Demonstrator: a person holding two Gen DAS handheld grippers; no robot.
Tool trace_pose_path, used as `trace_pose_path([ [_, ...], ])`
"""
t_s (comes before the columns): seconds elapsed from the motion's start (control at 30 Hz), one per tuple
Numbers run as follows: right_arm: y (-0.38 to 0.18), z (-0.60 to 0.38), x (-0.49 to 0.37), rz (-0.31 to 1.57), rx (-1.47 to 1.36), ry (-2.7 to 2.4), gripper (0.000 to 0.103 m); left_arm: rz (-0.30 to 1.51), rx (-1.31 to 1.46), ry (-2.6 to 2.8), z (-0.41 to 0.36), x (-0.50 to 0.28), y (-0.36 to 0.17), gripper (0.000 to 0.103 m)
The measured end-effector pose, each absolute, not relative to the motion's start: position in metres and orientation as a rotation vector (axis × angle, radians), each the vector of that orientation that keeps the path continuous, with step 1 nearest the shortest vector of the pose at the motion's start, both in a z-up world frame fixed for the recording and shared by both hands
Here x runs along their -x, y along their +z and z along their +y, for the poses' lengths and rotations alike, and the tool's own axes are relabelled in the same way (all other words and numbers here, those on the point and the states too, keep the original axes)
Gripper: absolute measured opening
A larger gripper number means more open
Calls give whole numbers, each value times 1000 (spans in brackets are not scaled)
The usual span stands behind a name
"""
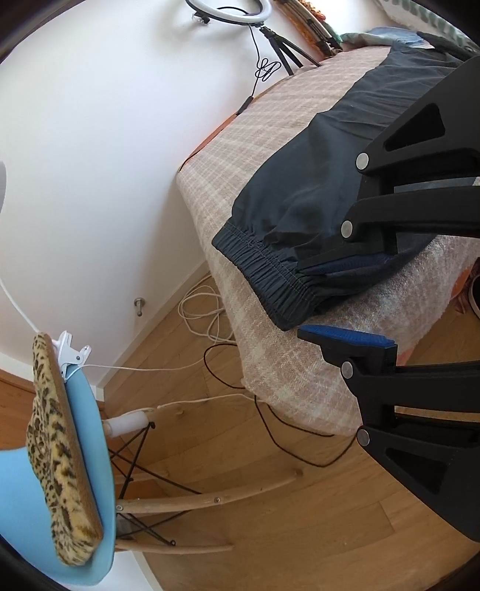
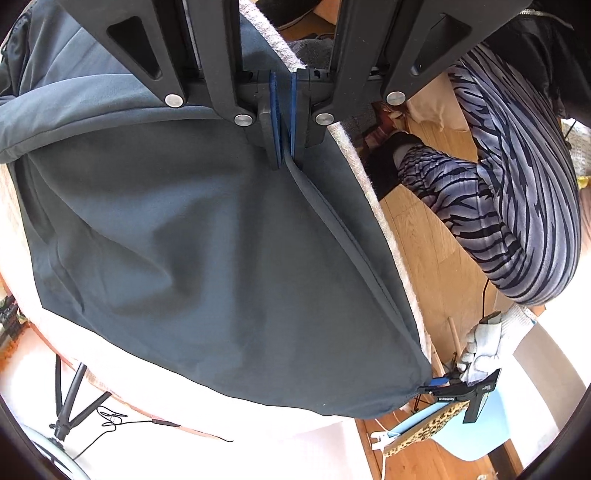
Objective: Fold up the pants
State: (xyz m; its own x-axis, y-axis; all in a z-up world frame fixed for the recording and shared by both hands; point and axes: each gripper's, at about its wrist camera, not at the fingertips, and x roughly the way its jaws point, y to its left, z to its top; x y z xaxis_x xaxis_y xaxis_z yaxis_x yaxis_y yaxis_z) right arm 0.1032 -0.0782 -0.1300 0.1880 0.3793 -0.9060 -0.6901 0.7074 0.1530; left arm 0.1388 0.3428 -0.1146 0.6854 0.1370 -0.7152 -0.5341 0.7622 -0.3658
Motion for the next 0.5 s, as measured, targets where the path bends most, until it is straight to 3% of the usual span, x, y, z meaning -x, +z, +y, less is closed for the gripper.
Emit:
trace_pose_path([
  [0.07,-125,-87,-100,1122,270,749,29,715,567,377,341,-136,-98,26],
  [0.33,-102,-147,-89,1012,23,634,37,720,447,154,299,-152,-12,27],
  [0.4,-96,-169,-86,987,-22,583,40,722,428,88,282,-159,11,37],
  [0.5,-85,-202,-81,952,-79,488,52,734,359,-19,246,-172,41,40],
])
